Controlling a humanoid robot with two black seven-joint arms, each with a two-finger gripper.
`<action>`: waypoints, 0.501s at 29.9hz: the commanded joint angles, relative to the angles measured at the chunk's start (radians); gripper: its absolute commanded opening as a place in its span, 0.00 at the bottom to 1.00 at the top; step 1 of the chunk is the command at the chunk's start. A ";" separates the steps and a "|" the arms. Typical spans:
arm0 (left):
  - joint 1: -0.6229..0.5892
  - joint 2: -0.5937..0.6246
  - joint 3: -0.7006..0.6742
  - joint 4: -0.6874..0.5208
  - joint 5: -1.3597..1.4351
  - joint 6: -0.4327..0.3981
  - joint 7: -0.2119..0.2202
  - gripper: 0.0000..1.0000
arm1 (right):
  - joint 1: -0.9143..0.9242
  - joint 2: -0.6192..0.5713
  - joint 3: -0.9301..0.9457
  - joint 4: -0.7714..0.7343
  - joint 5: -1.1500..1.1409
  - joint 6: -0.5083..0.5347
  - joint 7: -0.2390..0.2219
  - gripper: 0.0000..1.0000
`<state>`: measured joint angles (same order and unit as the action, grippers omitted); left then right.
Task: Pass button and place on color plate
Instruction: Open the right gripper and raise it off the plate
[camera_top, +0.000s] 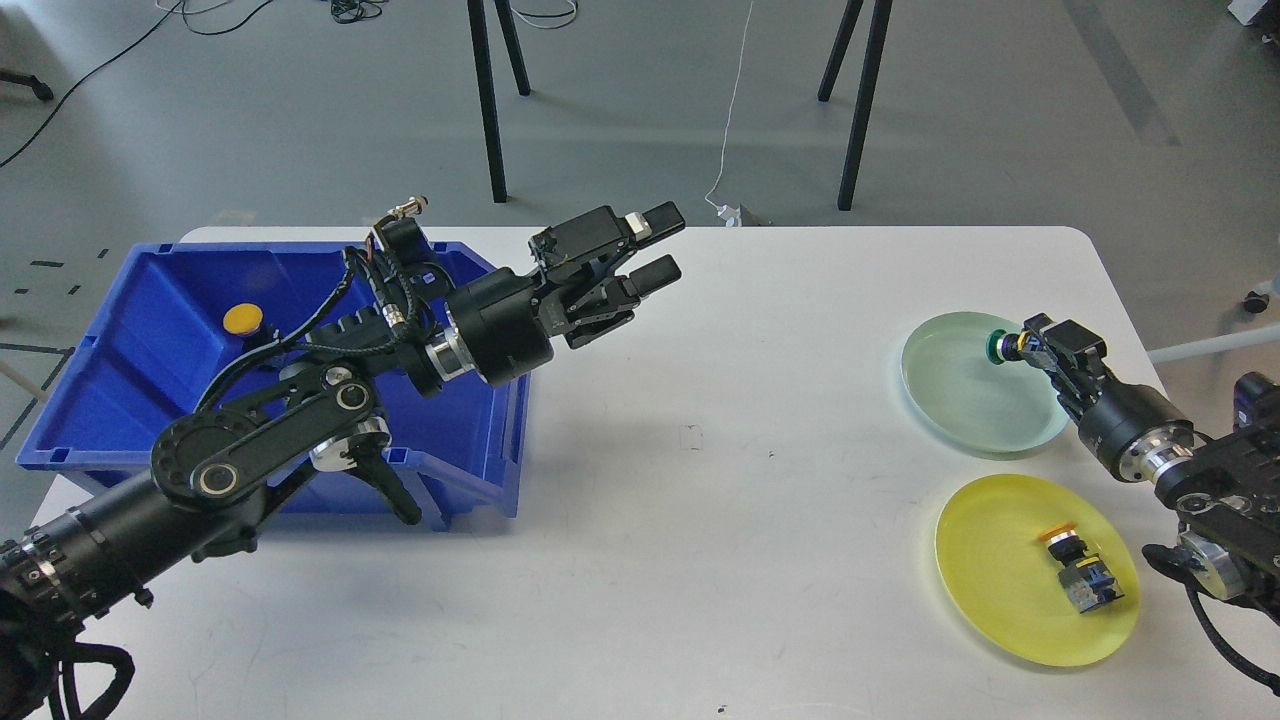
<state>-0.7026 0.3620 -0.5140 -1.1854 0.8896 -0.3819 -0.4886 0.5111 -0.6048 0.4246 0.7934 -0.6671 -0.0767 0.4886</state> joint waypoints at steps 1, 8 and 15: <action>0.000 0.000 0.000 0.000 0.000 0.000 0.000 0.80 | -0.003 0.000 0.002 0.006 0.006 0.000 0.000 0.79; 0.000 0.000 -0.001 0.000 -0.001 0.001 0.000 0.80 | -0.005 -0.027 0.037 0.067 0.011 0.008 0.000 0.98; -0.005 0.011 -0.188 0.000 -0.154 0.003 0.000 0.85 | -0.006 -0.141 0.345 0.372 0.272 0.216 0.000 0.99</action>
<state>-0.7032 0.3613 -0.5942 -1.1857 0.8391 -0.3717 -0.4886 0.5043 -0.7231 0.6562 1.0486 -0.5433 0.0063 0.4886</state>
